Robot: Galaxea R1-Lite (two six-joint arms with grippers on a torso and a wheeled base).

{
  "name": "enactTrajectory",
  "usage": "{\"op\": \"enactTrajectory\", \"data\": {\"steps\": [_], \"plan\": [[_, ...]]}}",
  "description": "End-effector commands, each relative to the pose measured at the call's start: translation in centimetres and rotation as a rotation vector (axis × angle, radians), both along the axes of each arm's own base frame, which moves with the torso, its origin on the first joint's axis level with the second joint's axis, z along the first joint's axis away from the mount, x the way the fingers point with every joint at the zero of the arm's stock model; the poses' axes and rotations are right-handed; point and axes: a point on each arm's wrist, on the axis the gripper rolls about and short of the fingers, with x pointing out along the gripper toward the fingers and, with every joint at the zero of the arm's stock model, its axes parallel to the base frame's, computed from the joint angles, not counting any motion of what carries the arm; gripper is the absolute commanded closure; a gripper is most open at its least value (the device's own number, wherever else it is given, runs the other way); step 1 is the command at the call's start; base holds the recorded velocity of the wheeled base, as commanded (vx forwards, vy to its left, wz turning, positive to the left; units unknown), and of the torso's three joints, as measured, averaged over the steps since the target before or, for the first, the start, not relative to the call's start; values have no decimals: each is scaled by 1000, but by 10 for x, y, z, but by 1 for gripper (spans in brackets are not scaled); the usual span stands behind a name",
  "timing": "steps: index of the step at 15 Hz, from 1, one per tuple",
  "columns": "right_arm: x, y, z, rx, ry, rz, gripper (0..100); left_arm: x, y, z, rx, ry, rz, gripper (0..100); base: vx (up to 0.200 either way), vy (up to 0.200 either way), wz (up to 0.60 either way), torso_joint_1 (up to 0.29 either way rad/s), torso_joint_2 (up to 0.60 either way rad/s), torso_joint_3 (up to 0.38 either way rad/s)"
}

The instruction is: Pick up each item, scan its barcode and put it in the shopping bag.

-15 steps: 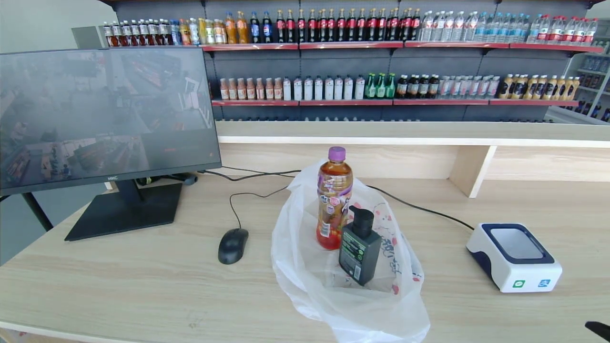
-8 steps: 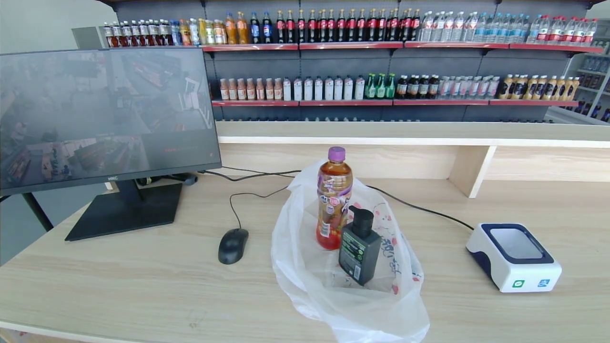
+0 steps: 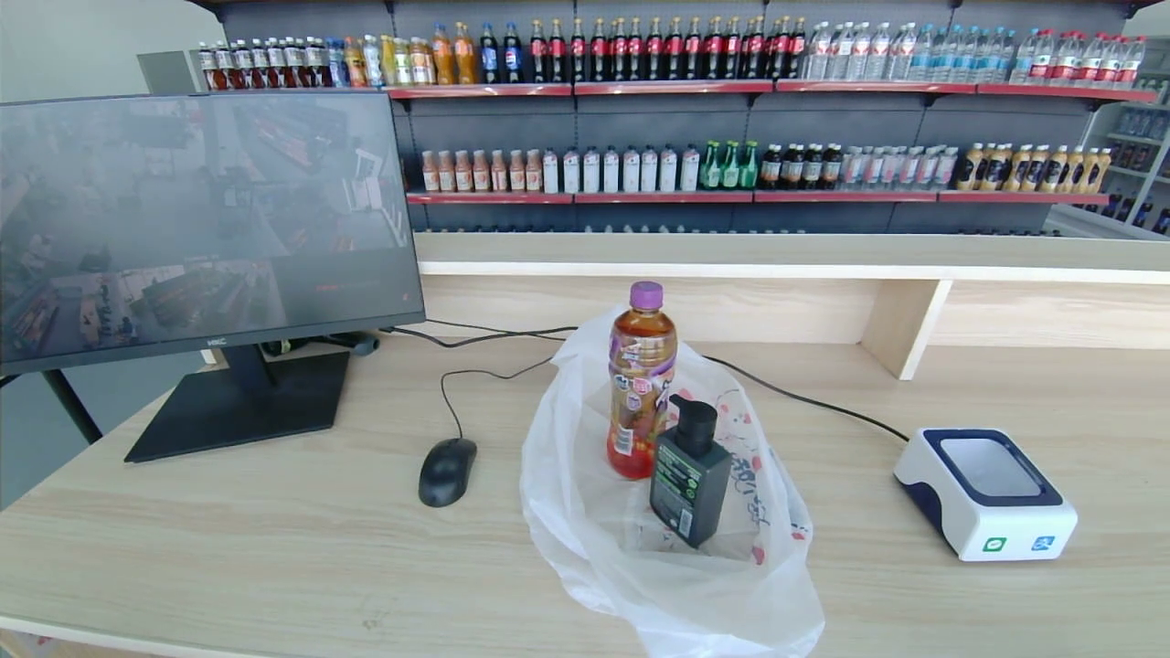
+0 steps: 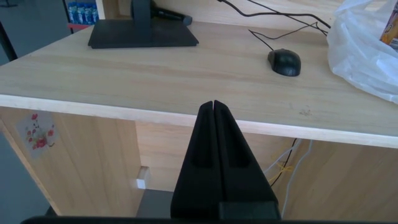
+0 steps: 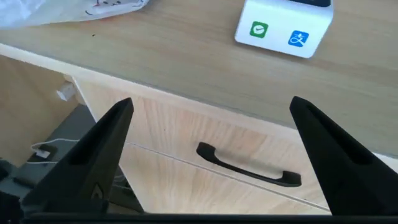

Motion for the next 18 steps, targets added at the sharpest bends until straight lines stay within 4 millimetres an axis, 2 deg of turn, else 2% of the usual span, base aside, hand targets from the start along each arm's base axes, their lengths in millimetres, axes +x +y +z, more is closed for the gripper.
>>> {"op": "enactTrajectory", "data": {"steps": [1,3,8,18], "plan": [[-9,0,-1,5,-115,-69,0,0,0,0,1,0,-1,100,0,0,0,0,0,0],[-17,1,-7,4,-222,-68,0,0,0,0,-1,-2,0,100,0,0,0,0,0,0],[-17,0,-8,96,-214,-108,0,0,0,0,1,0,0,100,0,0,0,0,0,0],[-17,-1,-8,106,-214,-126,0,0,0,0,-1,-2,0,100,-200,0,0,3,0,3]]}}
